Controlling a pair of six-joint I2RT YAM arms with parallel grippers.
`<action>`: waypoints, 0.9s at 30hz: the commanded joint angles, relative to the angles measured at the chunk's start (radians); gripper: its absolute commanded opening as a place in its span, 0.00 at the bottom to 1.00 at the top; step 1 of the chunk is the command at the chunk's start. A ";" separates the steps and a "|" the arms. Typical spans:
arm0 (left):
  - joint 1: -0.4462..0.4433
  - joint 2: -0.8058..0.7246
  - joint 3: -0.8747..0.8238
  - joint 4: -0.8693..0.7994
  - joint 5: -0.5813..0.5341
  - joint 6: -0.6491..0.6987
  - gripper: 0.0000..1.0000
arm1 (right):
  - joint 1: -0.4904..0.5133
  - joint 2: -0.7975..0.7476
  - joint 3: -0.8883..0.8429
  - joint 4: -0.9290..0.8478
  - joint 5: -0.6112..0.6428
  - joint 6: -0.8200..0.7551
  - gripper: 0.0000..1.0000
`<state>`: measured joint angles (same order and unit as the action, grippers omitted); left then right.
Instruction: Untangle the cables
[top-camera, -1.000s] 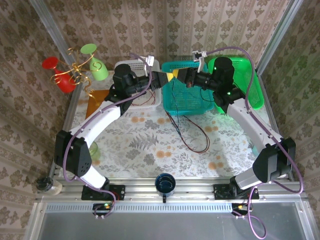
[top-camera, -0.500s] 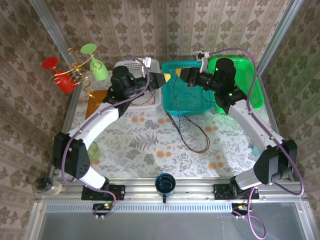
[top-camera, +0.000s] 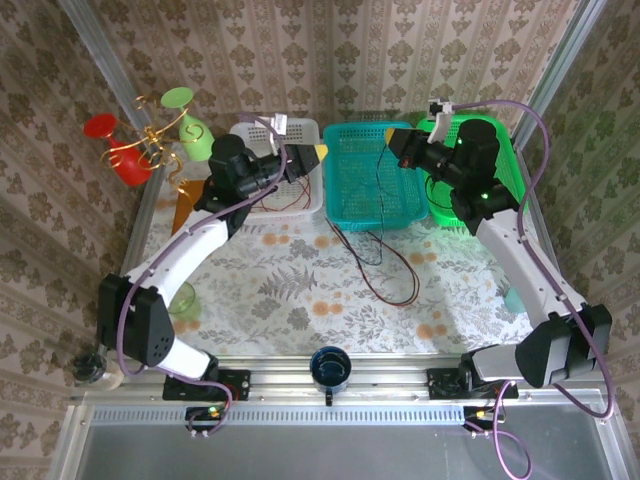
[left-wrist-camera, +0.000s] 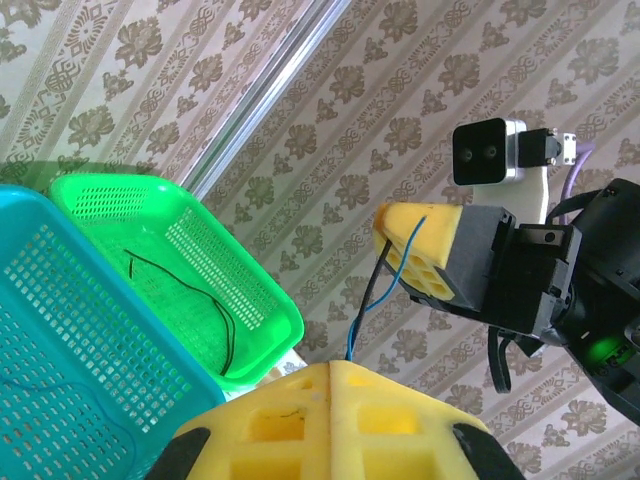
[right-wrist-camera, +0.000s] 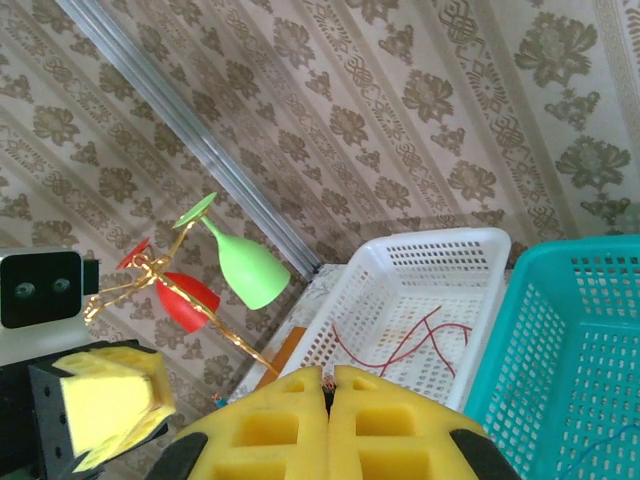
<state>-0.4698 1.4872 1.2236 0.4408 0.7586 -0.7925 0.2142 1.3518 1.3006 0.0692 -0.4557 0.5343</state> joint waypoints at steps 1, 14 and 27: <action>-0.008 -0.010 0.018 -0.002 0.016 0.021 0.00 | 0.008 -0.021 0.009 -0.021 -0.015 -0.003 0.00; -0.160 0.098 0.199 -0.150 -0.015 0.289 0.59 | 0.025 -0.027 0.007 -0.049 -0.021 0.000 0.00; -0.190 0.198 0.270 -0.132 -0.017 0.229 0.58 | 0.039 -0.021 0.011 -0.076 -0.050 -0.003 0.00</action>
<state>-0.6518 1.6821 1.4590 0.2863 0.7357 -0.5606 0.2470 1.3472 1.3006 0.0097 -0.4793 0.5343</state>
